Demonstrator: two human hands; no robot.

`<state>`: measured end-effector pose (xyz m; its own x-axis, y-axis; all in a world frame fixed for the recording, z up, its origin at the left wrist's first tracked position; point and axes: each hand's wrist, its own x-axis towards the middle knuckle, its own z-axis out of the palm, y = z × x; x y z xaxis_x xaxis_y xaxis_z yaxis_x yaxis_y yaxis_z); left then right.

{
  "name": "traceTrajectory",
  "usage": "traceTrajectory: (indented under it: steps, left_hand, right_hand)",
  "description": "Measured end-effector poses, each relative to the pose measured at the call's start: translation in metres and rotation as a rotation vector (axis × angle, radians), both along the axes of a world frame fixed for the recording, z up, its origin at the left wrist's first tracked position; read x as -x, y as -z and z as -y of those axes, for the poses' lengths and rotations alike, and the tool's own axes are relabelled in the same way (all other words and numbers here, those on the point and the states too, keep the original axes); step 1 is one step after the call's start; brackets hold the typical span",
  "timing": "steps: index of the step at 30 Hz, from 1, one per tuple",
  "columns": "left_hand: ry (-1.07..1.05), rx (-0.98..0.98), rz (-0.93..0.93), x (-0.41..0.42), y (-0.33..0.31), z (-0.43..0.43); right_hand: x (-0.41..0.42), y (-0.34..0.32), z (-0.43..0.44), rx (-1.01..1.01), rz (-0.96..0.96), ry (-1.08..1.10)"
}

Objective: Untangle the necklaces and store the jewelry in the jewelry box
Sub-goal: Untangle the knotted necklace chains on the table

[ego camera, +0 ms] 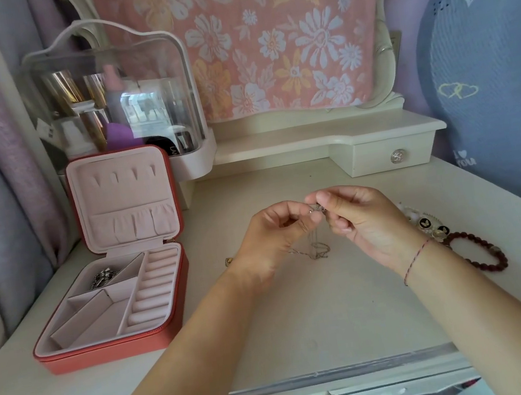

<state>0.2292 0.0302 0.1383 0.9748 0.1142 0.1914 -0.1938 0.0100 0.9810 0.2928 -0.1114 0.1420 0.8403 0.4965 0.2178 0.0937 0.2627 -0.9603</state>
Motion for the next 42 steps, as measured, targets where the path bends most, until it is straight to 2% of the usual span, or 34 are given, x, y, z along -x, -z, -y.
traceTrajectory:
  steps: [9,26,31,36,42]
  left_hand:
    - [-0.036,-0.04,-0.073,0.0025,-0.0034,0.0002]
    - [-0.033,-0.112,-0.045,0.0005,0.0,0.002]
    - [-0.054,-0.068,-0.051,0.0012,-0.0039,0.0007]
    - [-0.023,-0.179,-0.094,0.0026,-0.0024,0.0047]
    - [0.003,-0.206,-0.093,0.0001,0.0015,0.0036]
  right_hand:
    - [-0.0002,0.0,0.0004,-0.013,-0.024,0.008]
    - [0.0024,-0.0011,-0.0004,0.024,-0.016,-0.034]
    - [0.0007,-0.0016,0.0021,0.005,-0.014,-0.032]
    - [0.0029,-0.0017,0.001,0.014,0.001,-0.037]
    - [0.0016,-0.0017,0.0018,0.03,0.025,-0.008]
